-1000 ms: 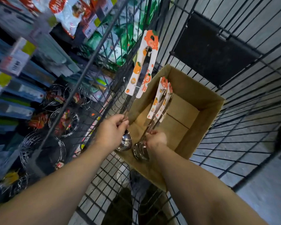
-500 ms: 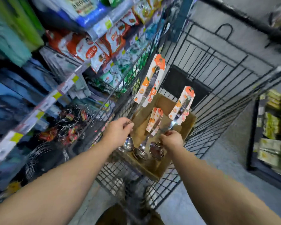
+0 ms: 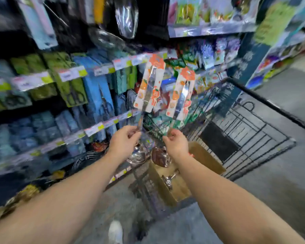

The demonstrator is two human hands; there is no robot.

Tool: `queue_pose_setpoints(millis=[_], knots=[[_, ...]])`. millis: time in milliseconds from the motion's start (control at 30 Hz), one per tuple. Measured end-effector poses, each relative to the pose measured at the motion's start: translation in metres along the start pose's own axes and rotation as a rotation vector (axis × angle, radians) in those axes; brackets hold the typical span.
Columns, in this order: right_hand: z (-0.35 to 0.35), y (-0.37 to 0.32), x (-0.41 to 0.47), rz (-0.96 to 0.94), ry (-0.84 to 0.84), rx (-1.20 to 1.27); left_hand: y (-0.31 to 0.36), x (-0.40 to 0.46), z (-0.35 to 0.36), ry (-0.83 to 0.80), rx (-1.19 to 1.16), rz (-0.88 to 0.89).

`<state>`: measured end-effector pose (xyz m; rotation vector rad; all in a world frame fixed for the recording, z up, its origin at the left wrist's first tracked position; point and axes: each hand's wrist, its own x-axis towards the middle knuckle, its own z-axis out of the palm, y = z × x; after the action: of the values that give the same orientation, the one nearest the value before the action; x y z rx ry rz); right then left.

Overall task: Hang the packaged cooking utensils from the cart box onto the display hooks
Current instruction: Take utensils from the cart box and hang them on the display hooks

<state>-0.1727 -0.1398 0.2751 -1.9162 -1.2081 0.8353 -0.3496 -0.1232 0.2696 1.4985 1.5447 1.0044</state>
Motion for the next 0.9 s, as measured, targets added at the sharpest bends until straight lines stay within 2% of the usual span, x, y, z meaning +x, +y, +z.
queue_pose_setpoints(millis=[100, 200, 433, 633, 900], knots=[[0.019, -0.061, -0.038, -0.182, -0.073, -0.016, 0.016, -0.026, -0.074, 0.165, -0.059, 0.031], [0.052, -0.126, -0.084, -0.386, -0.15, -0.035, 0.025, -0.059, -0.154, 0.315, 0.011, 0.041], [0.178, -0.234, -0.227, -0.778, -0.36, -0.053, -0.007, -0.176, -0.326, 0.714, 0.076, -0.041], [0.308, -0.293, -0.382, -0.875, -0.553, 0.008, -0.074, -0.301, -0.483, 0.951, 0.139, -0.211], [0.442, -0.344, -0.542, -0.832, -0.697, 0.095, -0.149, -0.431, -0.649, 1.148, 0.223, -0.295]])
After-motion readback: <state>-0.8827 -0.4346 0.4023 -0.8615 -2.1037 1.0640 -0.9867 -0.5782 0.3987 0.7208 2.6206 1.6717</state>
